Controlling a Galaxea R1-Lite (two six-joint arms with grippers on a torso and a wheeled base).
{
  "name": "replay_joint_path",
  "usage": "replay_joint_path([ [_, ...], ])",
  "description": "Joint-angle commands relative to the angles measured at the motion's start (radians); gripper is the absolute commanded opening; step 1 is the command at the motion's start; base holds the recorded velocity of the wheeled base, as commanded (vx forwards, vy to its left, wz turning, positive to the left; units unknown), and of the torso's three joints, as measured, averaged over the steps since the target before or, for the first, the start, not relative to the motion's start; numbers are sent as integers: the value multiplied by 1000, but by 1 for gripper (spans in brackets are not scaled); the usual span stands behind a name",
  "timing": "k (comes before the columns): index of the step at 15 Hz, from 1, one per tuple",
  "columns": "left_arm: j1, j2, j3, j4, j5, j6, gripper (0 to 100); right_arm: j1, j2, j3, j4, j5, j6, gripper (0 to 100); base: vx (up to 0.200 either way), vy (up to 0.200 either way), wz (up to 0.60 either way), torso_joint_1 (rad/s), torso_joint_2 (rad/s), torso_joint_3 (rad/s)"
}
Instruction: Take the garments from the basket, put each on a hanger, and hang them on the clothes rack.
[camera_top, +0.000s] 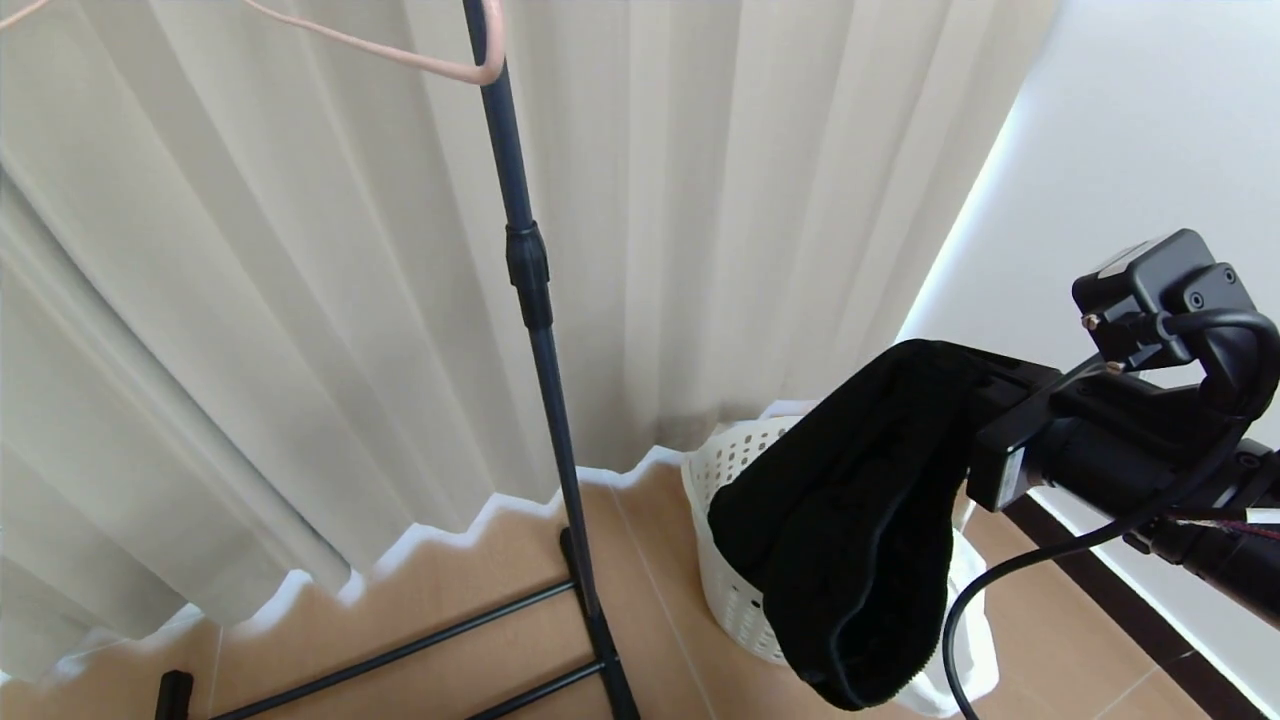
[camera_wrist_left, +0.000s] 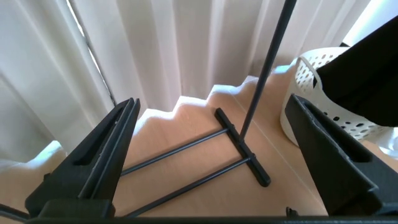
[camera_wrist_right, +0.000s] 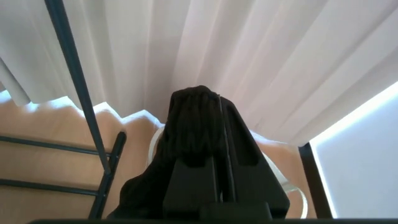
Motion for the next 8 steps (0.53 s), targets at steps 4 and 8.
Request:
replay_joint_path([
  [4,0,0,0,-1,0,0,100,-47,15,-3,-2,39,4,0,0,0,0,0,0,201],
  [8,0,0,0,-1,0,0,100,-78,12,-2,-1,65,4,0,0,0,0,6,1,150],
])
